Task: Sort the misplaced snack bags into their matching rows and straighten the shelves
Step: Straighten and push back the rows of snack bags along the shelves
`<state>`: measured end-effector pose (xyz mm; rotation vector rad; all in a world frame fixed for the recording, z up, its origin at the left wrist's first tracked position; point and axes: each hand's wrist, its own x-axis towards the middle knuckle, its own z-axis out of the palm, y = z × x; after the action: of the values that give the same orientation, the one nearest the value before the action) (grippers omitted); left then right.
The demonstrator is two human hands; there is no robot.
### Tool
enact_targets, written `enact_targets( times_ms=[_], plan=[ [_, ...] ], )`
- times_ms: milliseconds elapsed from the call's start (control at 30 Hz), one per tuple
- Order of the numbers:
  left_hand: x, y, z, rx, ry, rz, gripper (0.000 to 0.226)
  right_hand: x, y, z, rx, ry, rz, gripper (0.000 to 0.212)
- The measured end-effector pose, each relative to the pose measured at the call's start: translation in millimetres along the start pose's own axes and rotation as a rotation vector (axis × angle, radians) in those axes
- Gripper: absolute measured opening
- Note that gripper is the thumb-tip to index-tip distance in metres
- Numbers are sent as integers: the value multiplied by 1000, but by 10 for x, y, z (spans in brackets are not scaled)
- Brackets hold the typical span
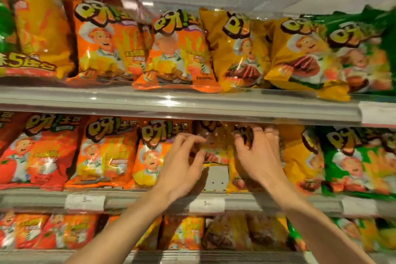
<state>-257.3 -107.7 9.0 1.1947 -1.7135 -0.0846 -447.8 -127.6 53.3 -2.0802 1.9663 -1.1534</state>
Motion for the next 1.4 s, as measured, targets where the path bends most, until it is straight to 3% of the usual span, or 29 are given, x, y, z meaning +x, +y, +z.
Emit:
enact_targets(
  times_ms=[233, 300, 567, 800, 1033, 1400],
  plan=[
    [242, 241, 718, -61, -324, -242, 71, 21, 648, -161, -33, -152, -52, 57],
    [254, 273, 851, -126, -365, -266, 74, 5, 734, -201, -29, -169, -62, 60],
    [283, 279, 958, -178, -334, -233, 81, 9, 734, -262, 57, -220, -8, 68],
    [335, 83, 539, -114, -312, -195, 83, 78, 633, -199, 201, -255, -68, 63],
    [282, -32, 224, -115, -380, -162, 76, 275, 619, -108, 386, -468, -82, 96],
    [421, 6, 350, -138, -397, -265, 110, 311, 700, -27, 406, -386, -129, 105]
  ],
)
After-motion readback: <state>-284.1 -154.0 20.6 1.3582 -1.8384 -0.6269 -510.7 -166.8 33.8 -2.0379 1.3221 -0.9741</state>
